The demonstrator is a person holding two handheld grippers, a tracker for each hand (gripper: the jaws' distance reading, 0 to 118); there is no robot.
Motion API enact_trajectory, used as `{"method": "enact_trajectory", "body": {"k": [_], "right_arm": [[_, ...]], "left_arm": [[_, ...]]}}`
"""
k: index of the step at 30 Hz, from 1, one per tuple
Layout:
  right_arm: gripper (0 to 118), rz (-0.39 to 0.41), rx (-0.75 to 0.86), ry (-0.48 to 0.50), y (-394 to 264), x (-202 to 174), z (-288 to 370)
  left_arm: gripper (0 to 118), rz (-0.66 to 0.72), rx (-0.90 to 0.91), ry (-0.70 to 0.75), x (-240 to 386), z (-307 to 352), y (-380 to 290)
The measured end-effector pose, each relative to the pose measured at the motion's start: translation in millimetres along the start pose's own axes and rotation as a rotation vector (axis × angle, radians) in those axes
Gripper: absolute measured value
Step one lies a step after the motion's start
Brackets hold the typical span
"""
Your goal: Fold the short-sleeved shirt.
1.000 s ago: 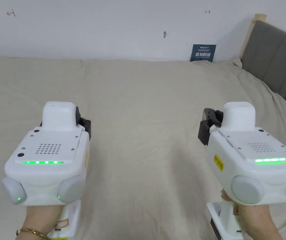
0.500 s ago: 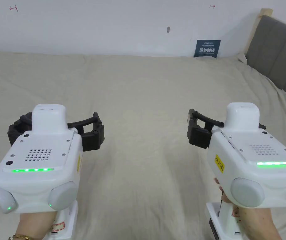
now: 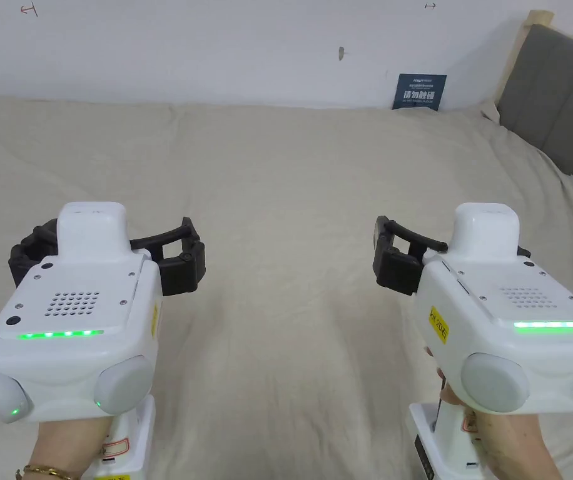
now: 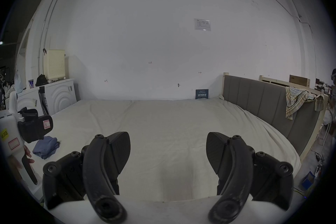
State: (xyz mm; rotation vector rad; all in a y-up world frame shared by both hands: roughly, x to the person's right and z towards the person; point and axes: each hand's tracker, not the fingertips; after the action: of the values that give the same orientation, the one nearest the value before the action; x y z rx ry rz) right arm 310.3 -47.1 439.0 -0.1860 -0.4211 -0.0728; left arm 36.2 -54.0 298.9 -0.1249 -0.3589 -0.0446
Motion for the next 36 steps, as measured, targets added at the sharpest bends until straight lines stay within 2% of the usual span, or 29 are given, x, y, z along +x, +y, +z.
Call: {"method": "enact_trajectory", "body": {"k": [36], "right_arm": [[89,-0.007,0.006,0.014,-2.3,-4.4,6.2]], "left_arm": [[118,-0.014,-0.004,0.009,4.9,-0.6,0.8]]}}
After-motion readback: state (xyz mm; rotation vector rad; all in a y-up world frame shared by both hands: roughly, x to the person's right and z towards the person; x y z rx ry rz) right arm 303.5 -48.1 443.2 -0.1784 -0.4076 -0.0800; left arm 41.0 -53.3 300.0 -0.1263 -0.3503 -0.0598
